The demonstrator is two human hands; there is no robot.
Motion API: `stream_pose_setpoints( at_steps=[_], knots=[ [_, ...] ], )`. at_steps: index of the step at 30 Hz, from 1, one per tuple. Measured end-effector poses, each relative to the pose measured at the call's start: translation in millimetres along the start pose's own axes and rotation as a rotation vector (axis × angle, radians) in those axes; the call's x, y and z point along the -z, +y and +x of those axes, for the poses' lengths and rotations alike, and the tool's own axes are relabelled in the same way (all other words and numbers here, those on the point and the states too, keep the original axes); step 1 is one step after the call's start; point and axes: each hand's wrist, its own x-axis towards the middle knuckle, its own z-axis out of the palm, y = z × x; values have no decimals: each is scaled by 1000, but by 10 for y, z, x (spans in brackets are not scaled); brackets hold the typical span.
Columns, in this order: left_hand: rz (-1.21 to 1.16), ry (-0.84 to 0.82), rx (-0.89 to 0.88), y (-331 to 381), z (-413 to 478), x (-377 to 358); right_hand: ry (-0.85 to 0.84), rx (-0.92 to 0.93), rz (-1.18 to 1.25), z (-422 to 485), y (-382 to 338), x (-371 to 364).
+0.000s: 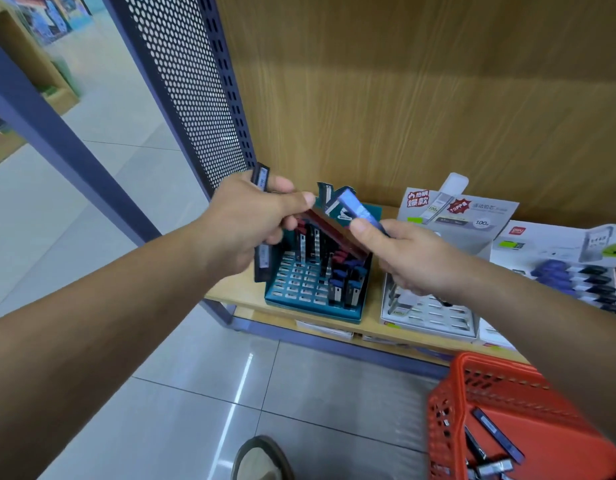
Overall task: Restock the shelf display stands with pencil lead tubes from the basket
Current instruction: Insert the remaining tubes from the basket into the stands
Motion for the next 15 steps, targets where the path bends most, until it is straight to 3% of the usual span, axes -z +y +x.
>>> stream_pose_setpoints(
  at_steps=[3,8,15],
  knots=[
    [208,-11,-83,-62,44,202,57,6,-72,40,138,37],
    [536,-87,-237,-261,90,186,19,-9,23,118,177,-30],
    [548,-113,-256,-433,223,190,66,26,25,237,158,-88]
  ],
)
